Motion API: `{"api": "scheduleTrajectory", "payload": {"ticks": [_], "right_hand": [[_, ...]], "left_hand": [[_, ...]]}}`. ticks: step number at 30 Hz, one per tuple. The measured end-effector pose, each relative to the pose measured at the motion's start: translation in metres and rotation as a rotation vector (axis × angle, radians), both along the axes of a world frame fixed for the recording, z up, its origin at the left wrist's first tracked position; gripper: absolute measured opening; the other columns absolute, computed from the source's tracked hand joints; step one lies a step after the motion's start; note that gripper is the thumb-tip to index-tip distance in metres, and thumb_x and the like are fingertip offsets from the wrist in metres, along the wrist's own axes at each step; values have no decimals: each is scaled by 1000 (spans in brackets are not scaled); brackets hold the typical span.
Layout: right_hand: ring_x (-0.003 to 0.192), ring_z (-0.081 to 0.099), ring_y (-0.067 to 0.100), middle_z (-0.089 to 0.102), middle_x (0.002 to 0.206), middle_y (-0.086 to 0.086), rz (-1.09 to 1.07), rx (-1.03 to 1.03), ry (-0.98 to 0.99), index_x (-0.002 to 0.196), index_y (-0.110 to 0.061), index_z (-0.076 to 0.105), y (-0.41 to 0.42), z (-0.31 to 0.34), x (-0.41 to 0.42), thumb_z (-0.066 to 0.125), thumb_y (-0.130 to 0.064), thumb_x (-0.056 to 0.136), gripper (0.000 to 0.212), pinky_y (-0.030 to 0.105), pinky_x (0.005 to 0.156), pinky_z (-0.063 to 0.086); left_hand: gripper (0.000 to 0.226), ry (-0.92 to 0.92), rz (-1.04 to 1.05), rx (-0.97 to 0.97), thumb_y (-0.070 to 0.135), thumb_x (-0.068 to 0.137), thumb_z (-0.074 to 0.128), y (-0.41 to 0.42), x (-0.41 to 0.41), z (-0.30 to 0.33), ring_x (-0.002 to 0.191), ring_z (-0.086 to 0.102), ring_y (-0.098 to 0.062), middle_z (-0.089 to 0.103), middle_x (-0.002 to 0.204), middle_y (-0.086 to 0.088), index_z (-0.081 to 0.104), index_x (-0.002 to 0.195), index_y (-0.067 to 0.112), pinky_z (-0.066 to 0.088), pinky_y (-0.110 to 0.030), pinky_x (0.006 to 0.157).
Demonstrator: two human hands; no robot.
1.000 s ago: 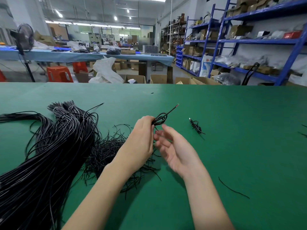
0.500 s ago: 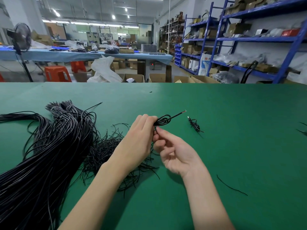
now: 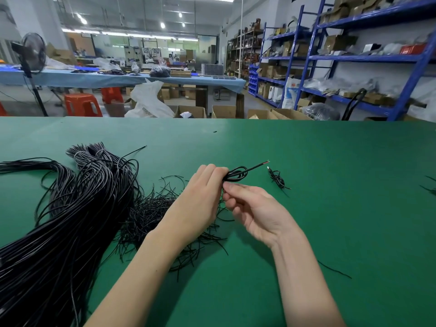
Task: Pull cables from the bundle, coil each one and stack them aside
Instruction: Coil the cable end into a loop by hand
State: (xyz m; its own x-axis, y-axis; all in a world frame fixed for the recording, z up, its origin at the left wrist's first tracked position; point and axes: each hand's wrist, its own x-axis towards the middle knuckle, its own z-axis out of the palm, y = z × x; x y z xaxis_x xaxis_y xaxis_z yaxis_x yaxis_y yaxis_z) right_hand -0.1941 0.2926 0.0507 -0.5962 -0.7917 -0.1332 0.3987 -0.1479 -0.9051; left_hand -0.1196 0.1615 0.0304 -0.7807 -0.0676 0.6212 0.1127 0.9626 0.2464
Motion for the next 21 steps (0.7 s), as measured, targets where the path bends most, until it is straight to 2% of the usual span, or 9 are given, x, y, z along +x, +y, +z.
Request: {"api": "scheduleTrajectory", "payload": {"ticks": [3, 7, 10, 14, 16, 18, 21], "right_hand": [[50, 60, 2, 66, 62, -2, -48, 105, 120, 82, -8, 67, 3, 3, -2, 71, -10, 92, 10, 13, 49, 50], [49, 61, 3, 66, 60, 0, -98, 154, 169, 79, -7, 68, 2, 2, -2, 72, -8, 91, 13, 13, 47, 49], [49, 62, 4, 67, 60, 0, -128, 176, 203, 84, -4, 70, 3, 0, -3, 73, -8, 90, 9, 13, 48, 49], [56, 67, 8, 72, 71, 4, -100, 75, -4, 92, -4, 69, 3, -4, -3, 70, -10, 92, 5, 16, 49, 53], [59, 69, 9, 75, 79, 6, -77, -4, -72, 97, -5, 68, 2, -6, -2, 67, -10, 94, 6, 17, 50, 53], [63, 69, 9, 77, 86, 7, -91, -38, 1, 103, -6, 68, 3, -7, -2, 68, -7, 92, 11, 18, 53, 54], [66, 69, 10, 77, 83, 6, -196, 13, 214, 96, -9, 73, 2, -6, -1, 77, -7, 86, 11, 20, 56, 55]], "left_hand": [[39, -21, -13, -30, -9, 86, 49, -2, -2, -3, 97, 45, -25, 52, 105, -10, 52, 125, -3, 41, -33, 88], [42, -50, -24, -33, -10, 86, 47, -4, -5, -6, 100, 45, -25, 51, 108, -10, 51, 127, -3, 40, -32, 91], [41, -80, -57, 7, -11, 90, 47, -3, -5, -7, 105, 44, -23, 49, 113, -8, 49, 129, -1, 38, -29, 95], [29, -25, -51, 85, -5, 98, 45, 0, -6, -5, 104, 44, -20, 50, 113, -8, 50, 126, -2, 36, -24, 94], [25, 14, -10, 139, 1, 103, 42, 1, -6, -6, 106, 45, -17, 51, 114, -6, 50, 126, -2, 32, -16, 95], [27, 30, 18, 198, 7, 105, 39, 1, -6, -6, 107, 44, -11, 51, 117, -4, 49, 128, -2, 28, -5, 95], [27, 30, 37, 229, 10, 106, 39, 0, -6, -8, 103, 40, -4, 47, 114, 1, 48, 129, -1, 26, 1, 90]]}}
